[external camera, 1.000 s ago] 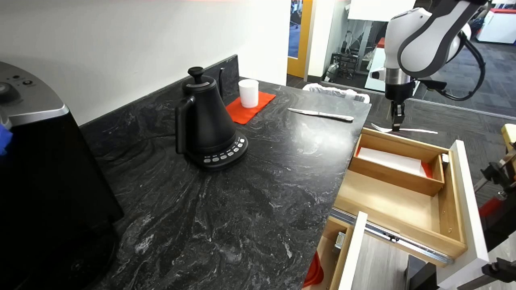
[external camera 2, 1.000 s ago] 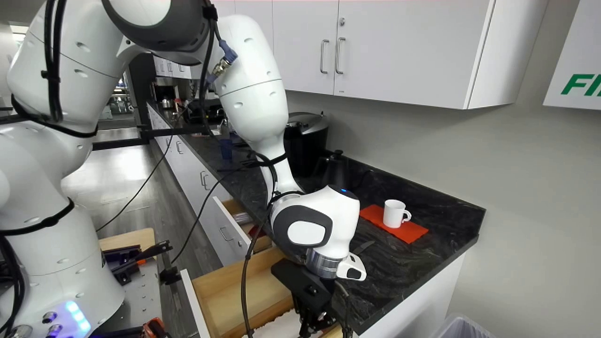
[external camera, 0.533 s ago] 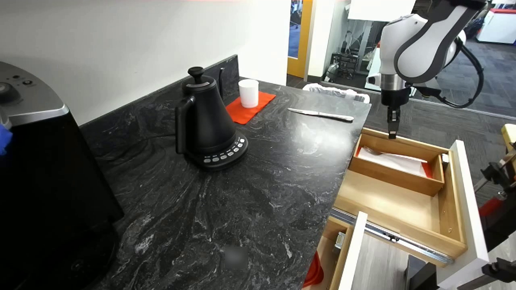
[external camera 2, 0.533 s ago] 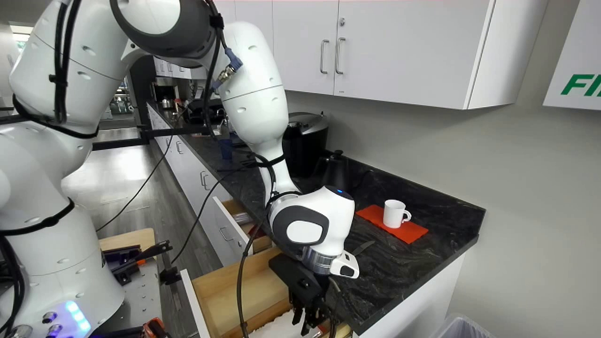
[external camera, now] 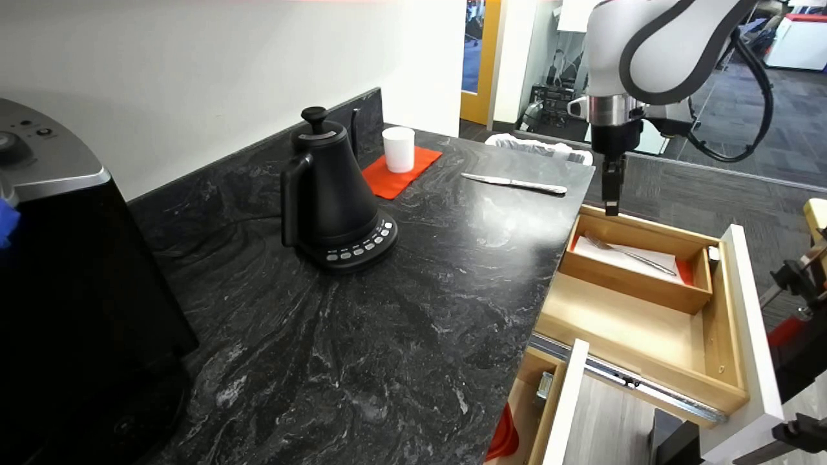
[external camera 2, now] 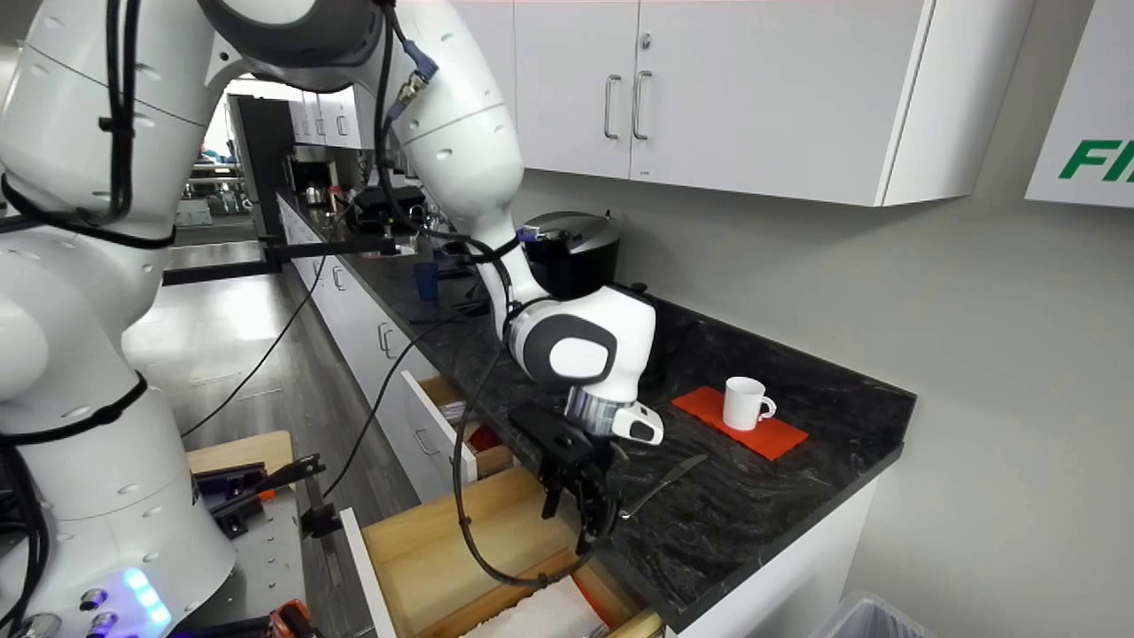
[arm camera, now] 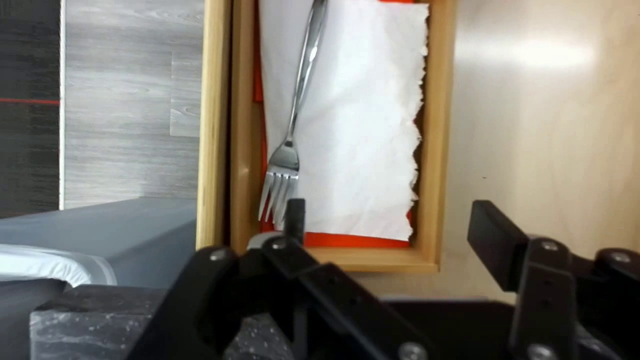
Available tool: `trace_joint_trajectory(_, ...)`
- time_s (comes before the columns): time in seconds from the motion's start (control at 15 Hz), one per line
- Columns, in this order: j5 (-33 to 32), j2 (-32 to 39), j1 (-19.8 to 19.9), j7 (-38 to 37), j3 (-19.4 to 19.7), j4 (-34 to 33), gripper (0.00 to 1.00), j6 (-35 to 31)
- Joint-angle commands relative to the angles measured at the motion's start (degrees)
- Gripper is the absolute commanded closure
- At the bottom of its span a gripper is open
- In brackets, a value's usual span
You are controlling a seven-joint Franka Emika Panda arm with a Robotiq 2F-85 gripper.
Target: Put the fork and knife one at a time into the right compartment of the drawer
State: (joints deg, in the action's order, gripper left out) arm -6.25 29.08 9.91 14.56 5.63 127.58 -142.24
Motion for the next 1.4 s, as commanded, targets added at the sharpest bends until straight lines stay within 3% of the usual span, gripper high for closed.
trace_joint_trajectory(0.0,-2.10,-10.12,-6.94,-11.80,0.95,1.19,0.00,12.65)
trace_joint_trajectory(0.13,-0.39,-11.26,-9.07,-14.41,-1.81,-2.77,0.00,17.24)
trace_joint_trajectory(0.33,-3.24,-8.63,-12.39,-17.19,-3.83,-9.39,0.00,16.05)
trace_joint_trajectory(0.67,-9.65,-1.69,-14.92,-18.78,-3.08,-18.12,0.00,13.94)
trace_joint_trajectory(0.8,-8.56,1.38,-14.31,-20.18,-2.92,-21.01,0.00,14.00)
trace_joint_trajectory(0.87,-8.17,-1.83,-14.21,-18.03,-3.75,-17.64,0.00,14.24)
trace_joint_trajectory(1.33,-8.14,1.77,-14.17,-18.34,-3.11,-21.08,0.00,14.23)
